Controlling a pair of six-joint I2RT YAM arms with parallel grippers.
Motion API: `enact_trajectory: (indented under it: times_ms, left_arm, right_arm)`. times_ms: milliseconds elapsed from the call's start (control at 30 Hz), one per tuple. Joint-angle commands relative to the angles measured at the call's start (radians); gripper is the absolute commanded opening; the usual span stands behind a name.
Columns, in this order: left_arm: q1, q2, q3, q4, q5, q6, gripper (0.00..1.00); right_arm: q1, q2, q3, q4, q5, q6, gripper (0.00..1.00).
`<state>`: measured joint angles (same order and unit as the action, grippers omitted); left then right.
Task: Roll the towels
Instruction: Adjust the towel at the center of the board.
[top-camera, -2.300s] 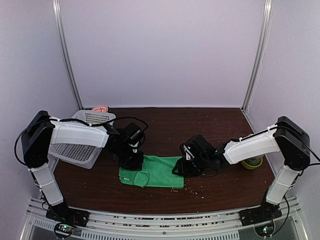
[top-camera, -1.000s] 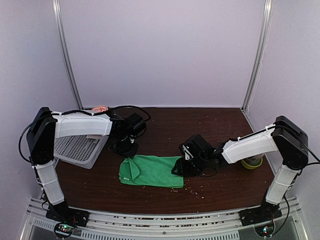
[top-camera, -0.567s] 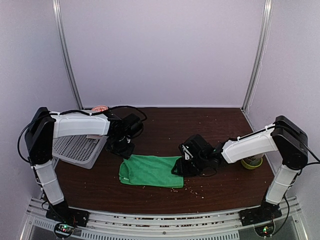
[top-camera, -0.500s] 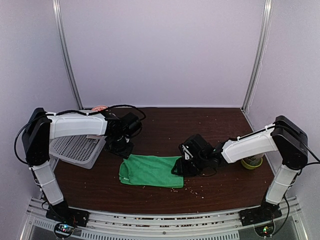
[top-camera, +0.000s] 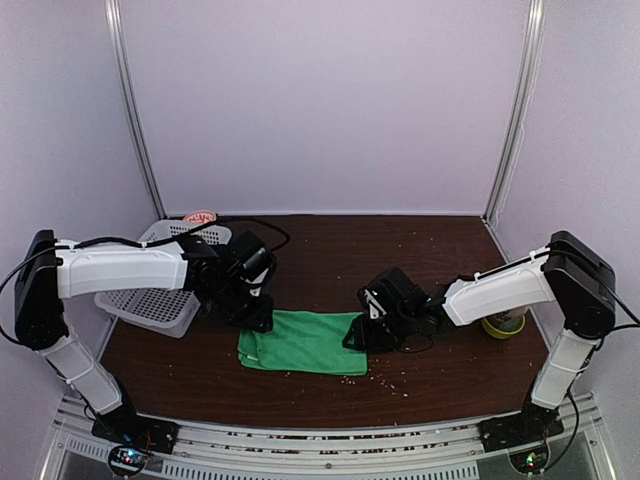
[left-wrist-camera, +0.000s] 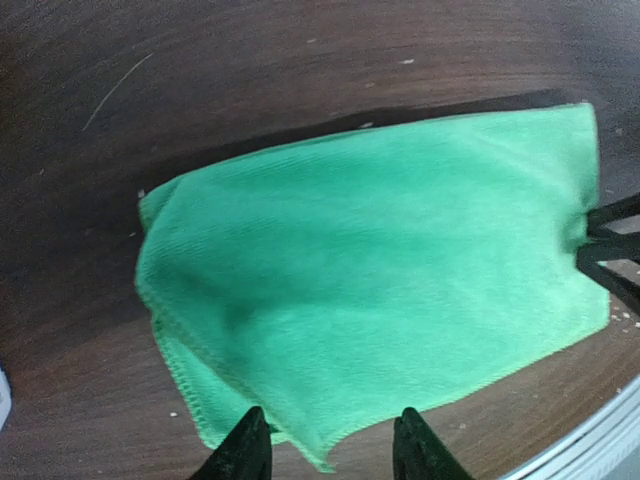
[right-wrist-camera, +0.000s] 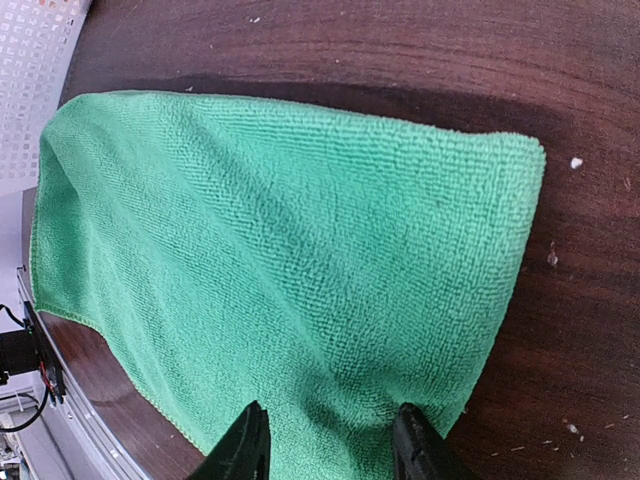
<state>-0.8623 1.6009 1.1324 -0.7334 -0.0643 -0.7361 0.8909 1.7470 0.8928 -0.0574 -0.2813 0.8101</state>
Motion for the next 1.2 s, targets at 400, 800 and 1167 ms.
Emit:
enact_trajectory:
  times_ms: [400, 800, 1167]
  left_arm:
    - [0.002, 0.135, -0.098, 0.135, 0.047, -0.092, 0.3]
    - [0.024, 0.031, -0.254, 0.126, 0.0, -0.131, 0.29]
    - [0.025, -0.174, -0.22, -0.005, -0.042, -0.058, 0.28]
  right_arm:
    - [-0.005, 0.009, 0.016, -0.023, 0.014, -0.014, 0.44]
    - [-0.006, 0.022, 0.021, -0.031, 0.023, -0.018, 0.44]
    - [-0.01, -0.045, 0.027, -0.071, 0.038, -0.028, 0.44]
